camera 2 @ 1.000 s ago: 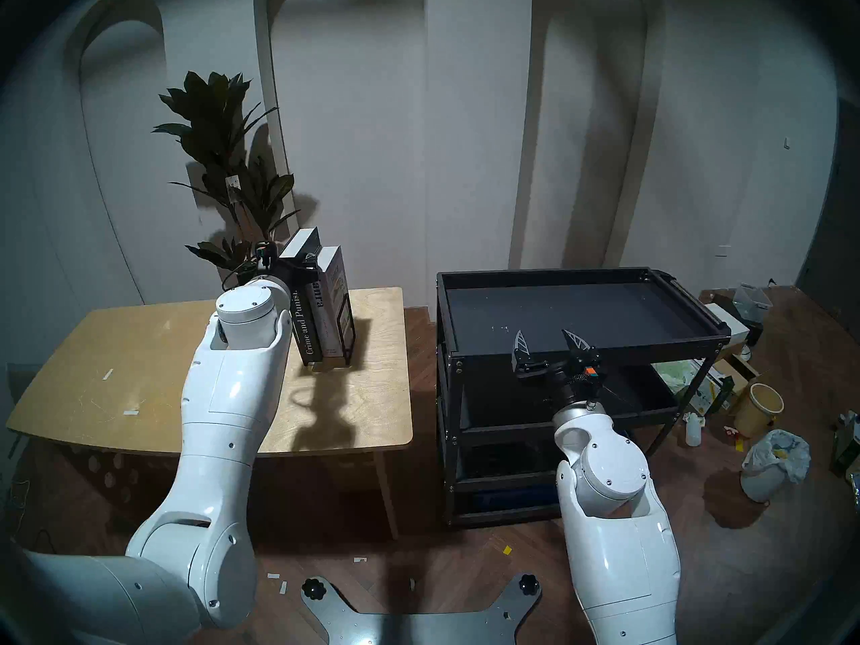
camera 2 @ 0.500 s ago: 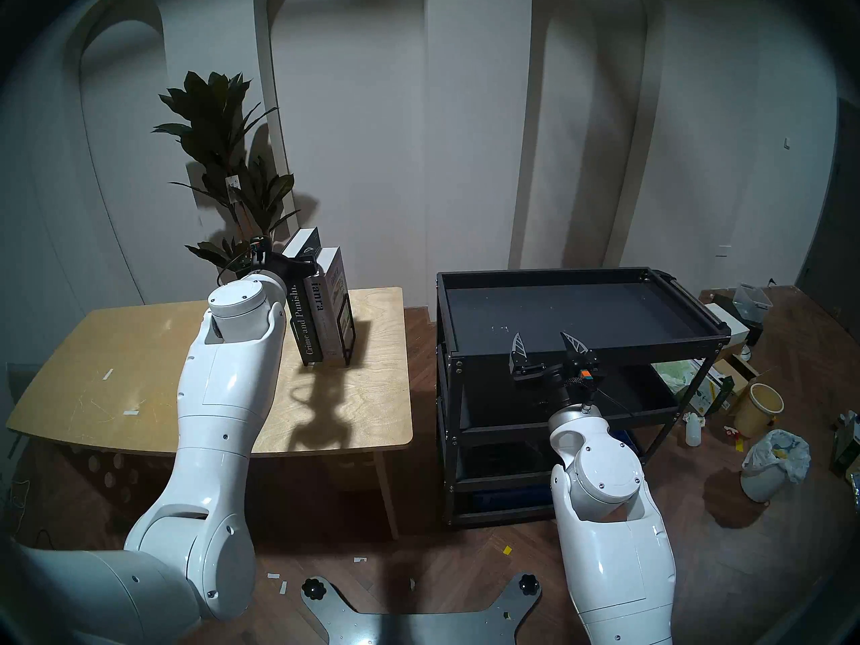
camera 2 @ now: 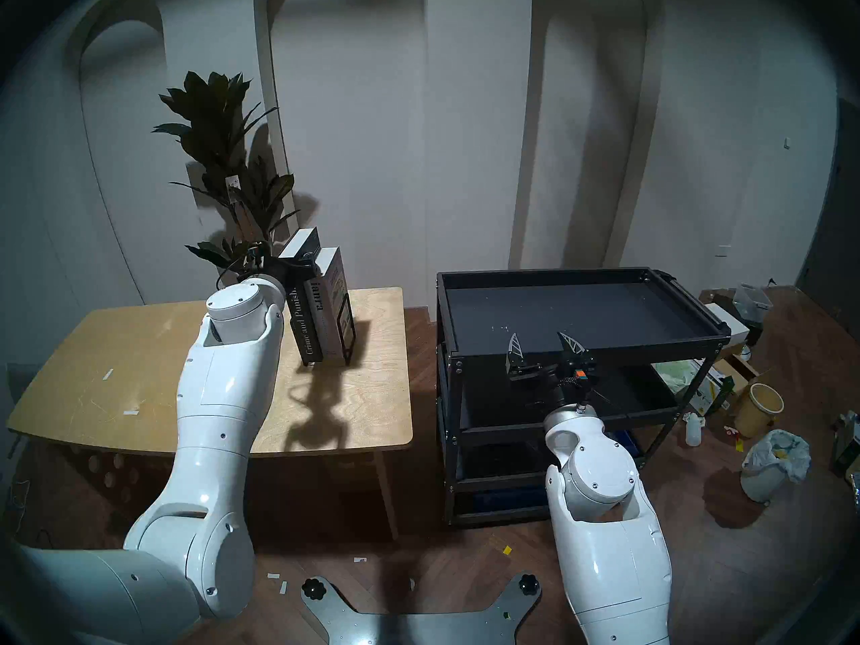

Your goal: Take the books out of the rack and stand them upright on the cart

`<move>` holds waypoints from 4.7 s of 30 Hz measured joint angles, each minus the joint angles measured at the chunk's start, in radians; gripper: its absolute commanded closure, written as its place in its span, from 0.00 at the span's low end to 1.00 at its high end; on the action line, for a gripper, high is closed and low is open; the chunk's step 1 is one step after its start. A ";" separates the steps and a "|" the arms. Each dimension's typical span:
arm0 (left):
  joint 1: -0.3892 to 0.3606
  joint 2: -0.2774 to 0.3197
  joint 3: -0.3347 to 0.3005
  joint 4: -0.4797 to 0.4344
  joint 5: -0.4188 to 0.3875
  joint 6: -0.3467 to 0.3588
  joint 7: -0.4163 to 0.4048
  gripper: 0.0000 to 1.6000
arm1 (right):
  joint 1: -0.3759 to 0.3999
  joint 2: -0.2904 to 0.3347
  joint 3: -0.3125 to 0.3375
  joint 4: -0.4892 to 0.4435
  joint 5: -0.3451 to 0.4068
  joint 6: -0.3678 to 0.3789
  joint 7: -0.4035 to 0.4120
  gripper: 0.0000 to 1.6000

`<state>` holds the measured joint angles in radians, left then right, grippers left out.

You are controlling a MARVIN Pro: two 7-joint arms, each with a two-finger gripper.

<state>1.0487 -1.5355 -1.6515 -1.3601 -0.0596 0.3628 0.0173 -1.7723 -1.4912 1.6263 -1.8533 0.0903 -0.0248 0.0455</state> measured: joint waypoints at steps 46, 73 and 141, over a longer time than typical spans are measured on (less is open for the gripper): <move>0.011 -0.056 0.071 -0.416 0.035 0.133 0.128 1.00 | 0.012 0.006 -0.104 -0.001 -0.027 -0.057 0.048 0.00; 0.002 -0.152 0.328 -0.705 0.143 0.358 0.318 1.00 | 0.158 -0.046 -0.368 0.230 -0.309 -0.221 -0.041 0.00; -0.090 -0.301 0.731 -0.174 0.208 0.255 0.679 1.00 | 0.428 -0.080 -0.596 0.414 0.019 -0.427 -0.485 0.00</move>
<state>0.9585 -1.8362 -0.9200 -1.5341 0.1483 0.6174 0.6962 -1.3446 -1.5715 1.0301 -1.4394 0.1094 -0.4517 -0.4395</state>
